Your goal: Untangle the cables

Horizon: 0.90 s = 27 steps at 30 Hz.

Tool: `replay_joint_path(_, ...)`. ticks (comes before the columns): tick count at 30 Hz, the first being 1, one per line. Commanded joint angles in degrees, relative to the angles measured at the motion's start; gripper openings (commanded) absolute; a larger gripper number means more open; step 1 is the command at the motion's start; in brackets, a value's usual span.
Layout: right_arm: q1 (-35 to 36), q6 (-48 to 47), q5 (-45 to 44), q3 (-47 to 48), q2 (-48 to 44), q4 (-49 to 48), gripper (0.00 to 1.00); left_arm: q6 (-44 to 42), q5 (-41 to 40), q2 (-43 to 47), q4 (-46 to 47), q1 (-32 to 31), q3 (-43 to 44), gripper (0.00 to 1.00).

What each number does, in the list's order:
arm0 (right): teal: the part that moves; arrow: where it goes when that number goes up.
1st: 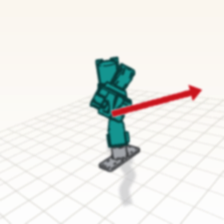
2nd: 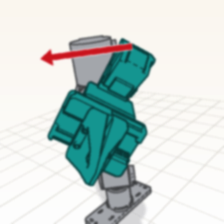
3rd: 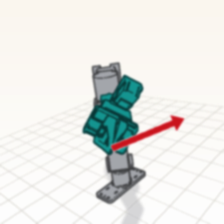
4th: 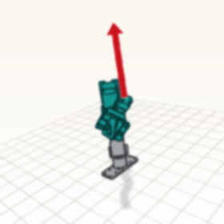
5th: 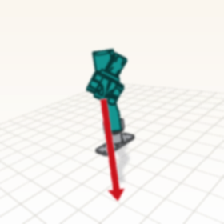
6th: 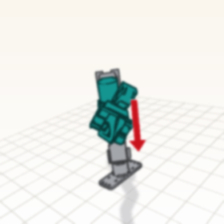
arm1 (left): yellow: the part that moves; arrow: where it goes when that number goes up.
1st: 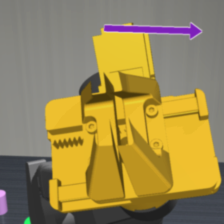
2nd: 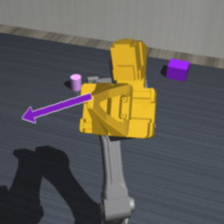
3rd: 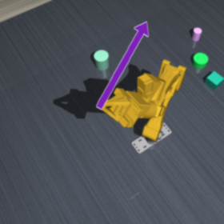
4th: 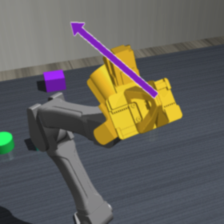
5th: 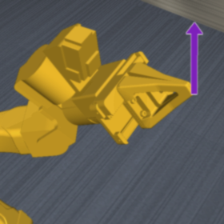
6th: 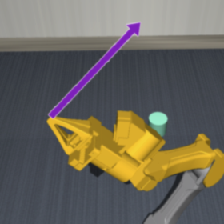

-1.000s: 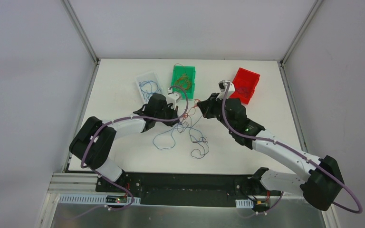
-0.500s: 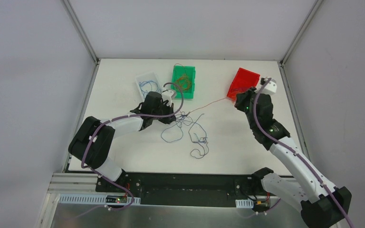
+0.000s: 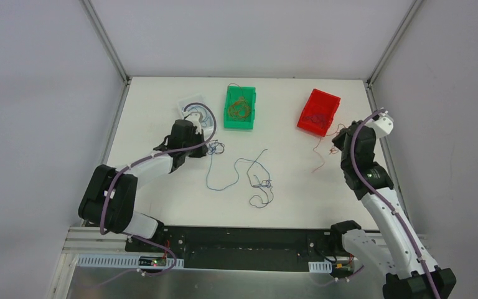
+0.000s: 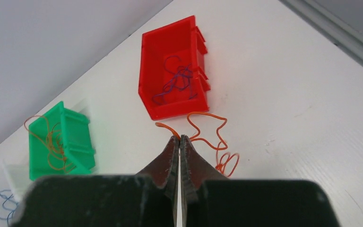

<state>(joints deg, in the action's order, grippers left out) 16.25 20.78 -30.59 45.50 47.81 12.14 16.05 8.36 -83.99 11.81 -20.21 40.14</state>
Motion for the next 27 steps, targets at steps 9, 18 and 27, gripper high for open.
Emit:
replay_joint_path(9, -2.05, 1.29, 17.51, 3.82, 3.16, -3.17, 0.0, 1.72, -1.13, 9.05, 4.16, -0.18, -4.74, 0.0)
replay_joint_path(18, 1.14, 1.08, 36.3, 19.48, 14.42, -7.1, 0.0, 2.58, -7.77, 16.05, 4.28, -0.18, -8.39, 0.0)
replay_joint_path(27, 9.53, -1.65, 34.75, 37.35, 30.93, -8.04, 0.0, 3.15, -15.14, 21.26, 3.31, -0.18, -10.34, 0.0)
